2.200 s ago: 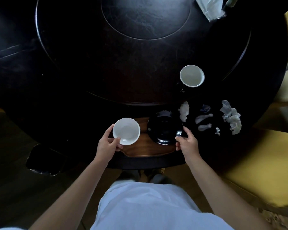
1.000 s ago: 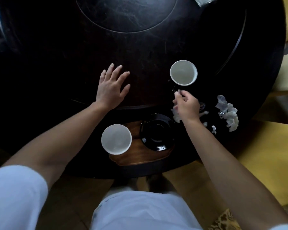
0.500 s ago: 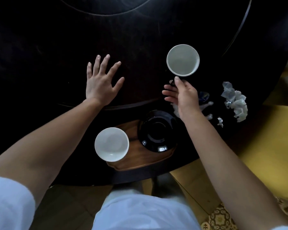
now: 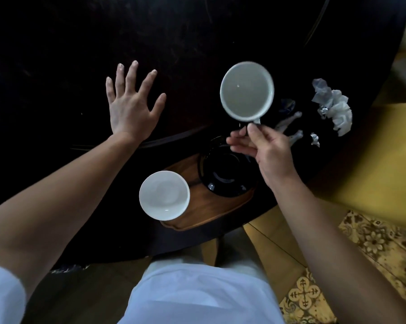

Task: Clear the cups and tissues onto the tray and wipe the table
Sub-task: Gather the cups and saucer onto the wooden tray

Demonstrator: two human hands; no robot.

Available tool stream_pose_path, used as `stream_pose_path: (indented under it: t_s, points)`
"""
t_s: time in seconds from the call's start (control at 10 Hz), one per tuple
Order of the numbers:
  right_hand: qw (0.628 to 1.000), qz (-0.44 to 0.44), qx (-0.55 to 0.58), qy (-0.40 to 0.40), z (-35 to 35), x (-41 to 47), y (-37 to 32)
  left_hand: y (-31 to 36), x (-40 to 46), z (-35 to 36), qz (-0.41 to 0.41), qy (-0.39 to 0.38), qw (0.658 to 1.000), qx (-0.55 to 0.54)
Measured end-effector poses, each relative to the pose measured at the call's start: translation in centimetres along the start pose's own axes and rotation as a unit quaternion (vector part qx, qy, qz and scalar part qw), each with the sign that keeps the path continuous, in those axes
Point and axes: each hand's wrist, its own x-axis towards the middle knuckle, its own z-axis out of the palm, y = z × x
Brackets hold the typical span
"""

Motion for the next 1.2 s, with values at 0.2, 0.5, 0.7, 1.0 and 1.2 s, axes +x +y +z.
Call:
stream_pose_path:
  t_s: [0.2, 0.5, 0.7, 1.0, 1.2]
  points:
    - [0.990, 0.043, -0.115, -0.062, -2.6, -4.7, 2.1, 0.1, 0.1, -0.1, 0.002, -0.002, 1.000, -0.004]
    - [0.975, 0.057, -0.202, -0.077, -4.5, -6.3, 3.6, 0.2, 0.2, 0.1, 0.003, 0.001, 1.000, -0.006]
    - [0.976, 0.072, -0.195, -0.067, -5.0, -6.7, 4.6, 0.1, 0.1, 0.1, 0.004, 0.000, 1.000, -0.005]
    - [0.981, 0.107, -0.151, -0.061, -5.1, -7.3, 6.5, 0.1, 0.0, 0.2, 0.007, 0.007, 1.000, -0.010]
    - [0.970, 0.088, -0.221, -0.044, -5.3, -7.7, 6.5, -0.1, 0.1, 0.5, 0.010, 0.009, 1.000, -0.007]
